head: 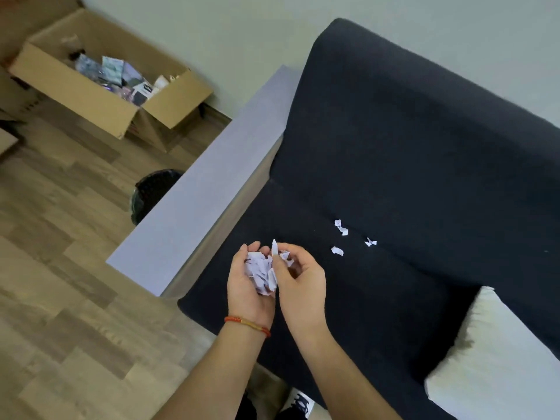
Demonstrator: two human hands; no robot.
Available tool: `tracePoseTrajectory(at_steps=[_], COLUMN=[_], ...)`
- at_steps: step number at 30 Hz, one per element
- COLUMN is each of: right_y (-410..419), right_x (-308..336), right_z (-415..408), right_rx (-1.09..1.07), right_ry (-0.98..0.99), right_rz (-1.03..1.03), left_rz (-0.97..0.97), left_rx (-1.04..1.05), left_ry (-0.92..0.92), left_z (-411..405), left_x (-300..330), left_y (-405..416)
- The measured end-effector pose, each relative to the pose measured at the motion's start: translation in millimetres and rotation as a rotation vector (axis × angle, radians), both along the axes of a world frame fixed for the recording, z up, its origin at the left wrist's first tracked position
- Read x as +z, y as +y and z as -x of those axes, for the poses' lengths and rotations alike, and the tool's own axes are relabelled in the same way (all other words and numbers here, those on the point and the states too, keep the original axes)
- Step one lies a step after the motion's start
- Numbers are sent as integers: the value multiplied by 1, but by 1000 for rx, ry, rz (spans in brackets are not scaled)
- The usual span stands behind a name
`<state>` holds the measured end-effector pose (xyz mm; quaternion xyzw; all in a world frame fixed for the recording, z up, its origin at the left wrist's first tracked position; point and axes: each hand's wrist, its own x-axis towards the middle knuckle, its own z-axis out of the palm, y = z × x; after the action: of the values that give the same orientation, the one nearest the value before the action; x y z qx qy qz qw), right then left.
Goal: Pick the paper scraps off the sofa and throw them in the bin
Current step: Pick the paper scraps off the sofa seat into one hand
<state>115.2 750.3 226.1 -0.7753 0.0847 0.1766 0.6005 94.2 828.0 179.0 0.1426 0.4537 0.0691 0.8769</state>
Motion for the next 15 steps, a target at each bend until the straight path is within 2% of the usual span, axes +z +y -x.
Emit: tracePoseTrajectory(at_steps=[3, 7, 14, 15], right_y=[8, 16, 29, 33], right_x=[36, 83, 161, 172], right_z=[11, 25, 50, 54], right_rx=[-29, -126, -249, -240], right_ry=[-12, 33, 70, 96], right_rz=[-32, -202, -405, -435], left_rz=[-18, -81, -308, -399], left_rx=[-24, -109, -191, -198], left_ry=[-27, -64, -171, -183], left_z=[4, 9, 25, 29], left_x=[39, 88, 159, 162], left_y=[4, 8, 11, 11])
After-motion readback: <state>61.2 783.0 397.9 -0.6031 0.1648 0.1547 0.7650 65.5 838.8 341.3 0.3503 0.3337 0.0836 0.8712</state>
